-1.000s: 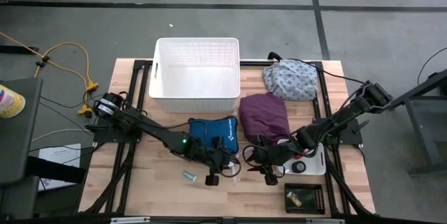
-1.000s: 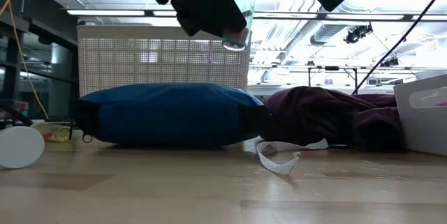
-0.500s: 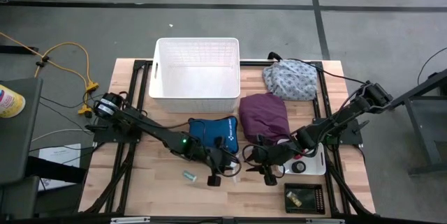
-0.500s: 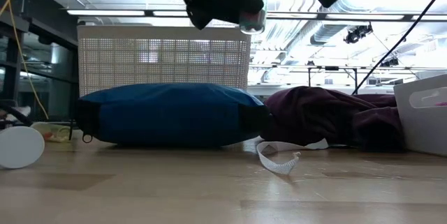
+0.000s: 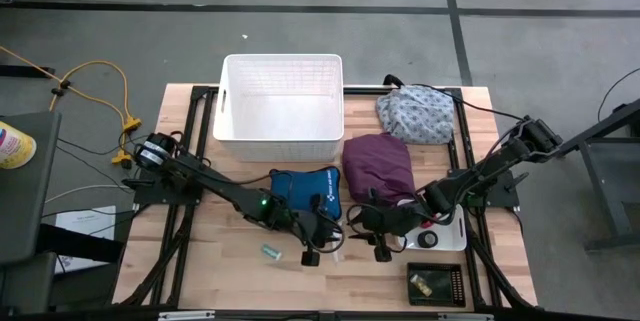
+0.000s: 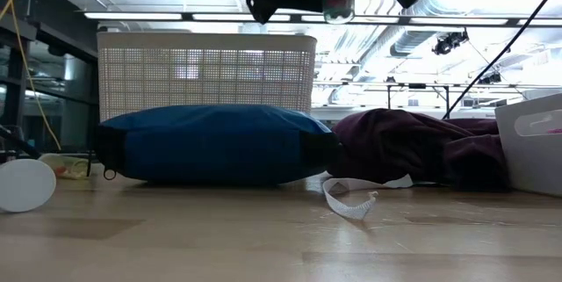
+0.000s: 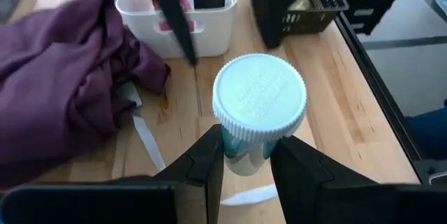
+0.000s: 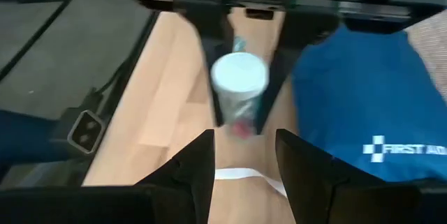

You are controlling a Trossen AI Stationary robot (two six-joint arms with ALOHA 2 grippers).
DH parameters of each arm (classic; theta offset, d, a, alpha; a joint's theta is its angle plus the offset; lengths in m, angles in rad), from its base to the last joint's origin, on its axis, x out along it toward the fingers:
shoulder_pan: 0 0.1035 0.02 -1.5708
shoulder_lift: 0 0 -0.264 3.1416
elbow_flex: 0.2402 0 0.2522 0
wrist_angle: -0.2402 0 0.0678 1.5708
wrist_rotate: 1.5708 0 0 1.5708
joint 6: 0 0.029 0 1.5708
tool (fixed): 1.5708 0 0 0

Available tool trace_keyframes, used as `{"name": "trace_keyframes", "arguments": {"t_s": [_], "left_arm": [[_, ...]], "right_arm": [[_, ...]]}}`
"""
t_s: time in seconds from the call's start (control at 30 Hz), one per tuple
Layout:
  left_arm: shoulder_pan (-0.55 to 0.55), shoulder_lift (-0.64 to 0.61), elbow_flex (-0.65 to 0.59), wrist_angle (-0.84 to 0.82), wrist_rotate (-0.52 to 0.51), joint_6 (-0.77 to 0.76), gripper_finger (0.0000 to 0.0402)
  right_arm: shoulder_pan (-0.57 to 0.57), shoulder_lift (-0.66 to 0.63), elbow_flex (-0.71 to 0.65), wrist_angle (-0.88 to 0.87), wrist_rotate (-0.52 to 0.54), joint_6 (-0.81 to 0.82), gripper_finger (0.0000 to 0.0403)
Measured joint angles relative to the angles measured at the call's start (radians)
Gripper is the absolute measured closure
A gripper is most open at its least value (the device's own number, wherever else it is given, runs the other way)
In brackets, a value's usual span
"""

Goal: Pick & Place Medicine items
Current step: Put the bottom blue pill bottle into the black bin

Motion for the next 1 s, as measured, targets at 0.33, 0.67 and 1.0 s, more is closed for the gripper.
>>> {"name": "trace_keyframes", "arguments": {"t_s": [0.33,0.67,1.0], "left_arm": [[0.002,0.000,0.000,0.013,-0.051,0.006,0.0307],[0.002,0.000,0.000,0.071,-0.051,0.034,0.0307],[0.002,0.000,0.000,0.098,-0.051,0.060,0.0307]], "right_arm": [[0.000,0.000,0.000,0.039,0.046,-0.020,0.0264],[0.000,0.000,0.000,0.076,0.060,-0.053,0.0264],[0.000,0.000,0.000,0.114,0.059,-0.072,0.0264]]}}
